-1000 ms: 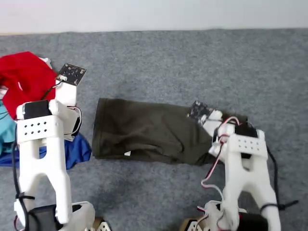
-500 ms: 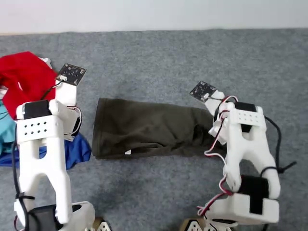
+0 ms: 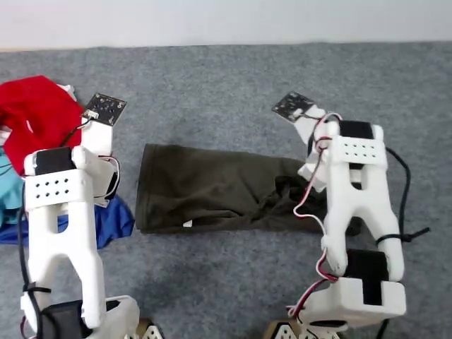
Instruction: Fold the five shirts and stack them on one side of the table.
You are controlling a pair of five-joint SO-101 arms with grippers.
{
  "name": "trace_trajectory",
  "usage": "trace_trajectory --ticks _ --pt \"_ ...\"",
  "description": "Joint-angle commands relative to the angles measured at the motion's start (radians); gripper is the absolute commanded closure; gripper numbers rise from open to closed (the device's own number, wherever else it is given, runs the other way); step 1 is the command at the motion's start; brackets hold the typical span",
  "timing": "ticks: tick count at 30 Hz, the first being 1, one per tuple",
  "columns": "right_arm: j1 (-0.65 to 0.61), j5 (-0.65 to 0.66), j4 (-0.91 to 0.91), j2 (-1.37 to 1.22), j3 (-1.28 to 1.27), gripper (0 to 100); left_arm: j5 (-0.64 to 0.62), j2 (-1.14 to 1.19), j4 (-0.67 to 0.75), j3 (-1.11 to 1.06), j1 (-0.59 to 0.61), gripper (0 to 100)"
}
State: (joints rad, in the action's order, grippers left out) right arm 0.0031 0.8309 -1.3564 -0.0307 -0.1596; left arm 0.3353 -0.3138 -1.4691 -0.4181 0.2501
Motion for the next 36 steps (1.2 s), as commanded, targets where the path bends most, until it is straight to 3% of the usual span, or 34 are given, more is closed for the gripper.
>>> trace_trajectory --ticks 1,5,9,18,24,36 --pt "-0.041 -0.005 -0.119 0.012 0.074 92.0 0.002 -0.032 0.014 0.007 -0.006 100" --pt "-0.048 -0.003 -0.202 0.01 0.072 98.7 0.003 -0.032 0.014 0.01 -0.006 100" --pt "-0.05 -0.005 -0.262 -0.001 0.054 98.7 0.003 -0.032 0.015 0.012 -0.006 100" --pt "-0.05 -0.008 -0.096 -0.174 -0.018 98.7 0.003 -0.032 0.031 0.01 -0.006 100" --pt "-0.054 -0.008 -0.021 -0.292 0.12 98.7 0.005 -0.032 0.028 0.008 -0.006 100" --pt "-0.186 -0.006 -0.016 -0.427 0.324 98.7 0.005 -0.032 0.028 0.007 -0.006 100"
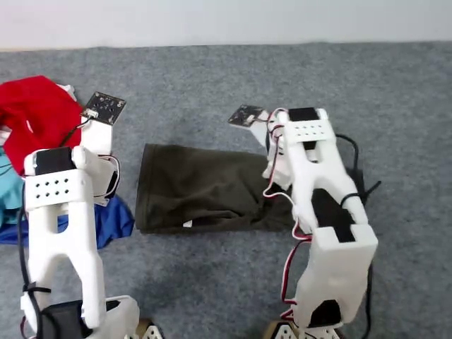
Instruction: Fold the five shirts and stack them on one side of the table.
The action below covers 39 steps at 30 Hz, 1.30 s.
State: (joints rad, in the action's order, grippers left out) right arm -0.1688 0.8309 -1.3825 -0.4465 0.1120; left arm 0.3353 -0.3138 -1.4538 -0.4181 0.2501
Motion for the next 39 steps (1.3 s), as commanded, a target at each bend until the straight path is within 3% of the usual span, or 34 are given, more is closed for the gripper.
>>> trace_trajectory --ticks 1,15,24,39 --pt "-0.019 -0.006 0.01 -0.028 0.057 98.7 0.005 -0.032 0.012 0.007 -0.006 100" --pt "-0.021 -0.043 -0.194 0.024 0.269 98.7 0.005 -0.032 0.014 0.007 -0.008 100" --pt "-0.048 -0.044 -0.153 -0.166 0.27 98.7 0.005 -0.032 0.012 0.007 -0.058 100" --pt "-0.148 -0.044 -0.067 -0.176 0.396 98.7 0.003 -0.034 0.006 0.007 -0.058 100"
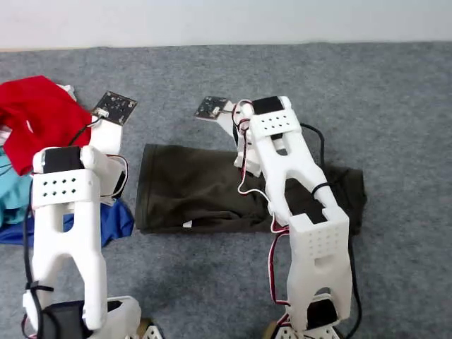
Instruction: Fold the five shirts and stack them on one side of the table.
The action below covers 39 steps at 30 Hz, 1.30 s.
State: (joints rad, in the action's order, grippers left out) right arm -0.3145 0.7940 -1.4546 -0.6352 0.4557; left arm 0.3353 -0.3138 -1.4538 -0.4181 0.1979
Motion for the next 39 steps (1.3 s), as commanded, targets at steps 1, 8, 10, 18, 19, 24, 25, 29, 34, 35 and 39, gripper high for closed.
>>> trace_trajectory --ticks 1,8,10,18,19,24,25,29,34,35,39 --pt "0.001 -0.008 -0.004 0.016 0.057 98.7 0.003 -0.034 0.006 0.007 -0.006 100" --pt "0.064 -0.009 -0.219 0.13 0.152 98.7 -0.002 -0.043 0.006 0.015 -0.003 100" --pt "0.107 -0.049 -0.265 0.193 0.161 98.7 -0.002 -0.043 -0.008 0.03 -0.005 100" --pt "0.302 -0.253 -0.331 0.341 0.158 98.7 -0.152 -0.041 -0.087 0.188 -0.005 100" --pt "0.329 -0.292 -0.332 0.352 0.158 98.7 -0.178 -0.041 -0.087 0.197 -0.005 100" --pt "0.456 -0.457 -0.335 0.392 0.106 98.7 -0.265 -0.038 -0.101 0.202 -0.006 100" --pt "0.484 -0.465 -0.335 0.403 0.072 98.7 -0.276 -0.032 -0.104 0.202 -0.006 100" --pt "0.593 -0.47 -0.335 0.475 -0.087 98.7 -0.299 -0.031 -0.1 0.202 -0.008 100" --pt "0.746 -0.47 -0.326 0.611 -0.278 98.6 -0.295 -0.011 -0.057 0.196 -0.009 100" --pt "0.774 -0.468 -0.326 0.639 -0.316 98.6 -0.293 0.015 -0.048 0.2 -0.009 99" --pt "0.862 -0.433 -0.302 0.74 -0.479 97.8 -0.227 0.199 -0.055 0.231 -0.002 98"
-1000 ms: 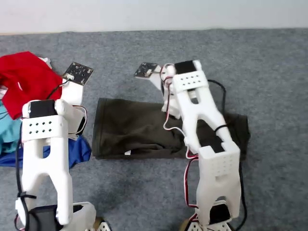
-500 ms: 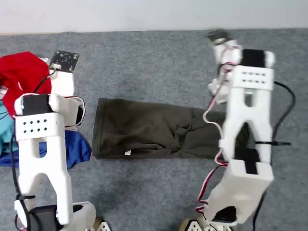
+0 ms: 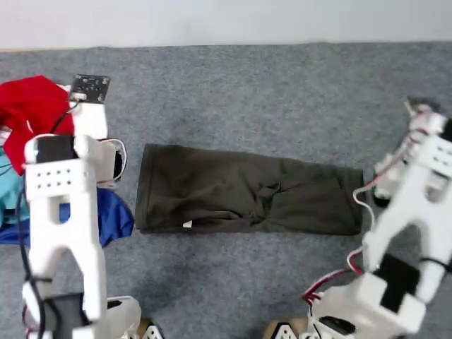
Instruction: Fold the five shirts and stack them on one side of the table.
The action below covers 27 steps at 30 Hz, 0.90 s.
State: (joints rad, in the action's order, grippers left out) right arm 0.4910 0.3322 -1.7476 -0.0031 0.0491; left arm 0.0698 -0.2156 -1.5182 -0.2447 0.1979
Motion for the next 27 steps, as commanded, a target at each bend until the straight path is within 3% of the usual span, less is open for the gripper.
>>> trace_trajectory --ticks 1,8,12,18,27 --pt "0.073 0.044 -0.001 0.137 -0.11 97.7 0.052 0.15 0.0 0.071 -0.002 98" --pt "0.219 0.203 0.031 0.371 -0.296 97.6 0.176 0.454 -0.017 0.259 -0.005 98" --pt "0.262 0.272 0.022 0.481 -0.364 97.6 0.213 0.597 -0.078 0.38 -0.008 89" --pt "0.269 0.292 0.022 0.599 -0.477 97.6 0.213 0.764 -0.164 0.568 -0.014 82" --pt "0.271 0.292 0.022 0.696 -0.603 97.6 0.21 0.93 -0.215 0.797 -0.11 82"
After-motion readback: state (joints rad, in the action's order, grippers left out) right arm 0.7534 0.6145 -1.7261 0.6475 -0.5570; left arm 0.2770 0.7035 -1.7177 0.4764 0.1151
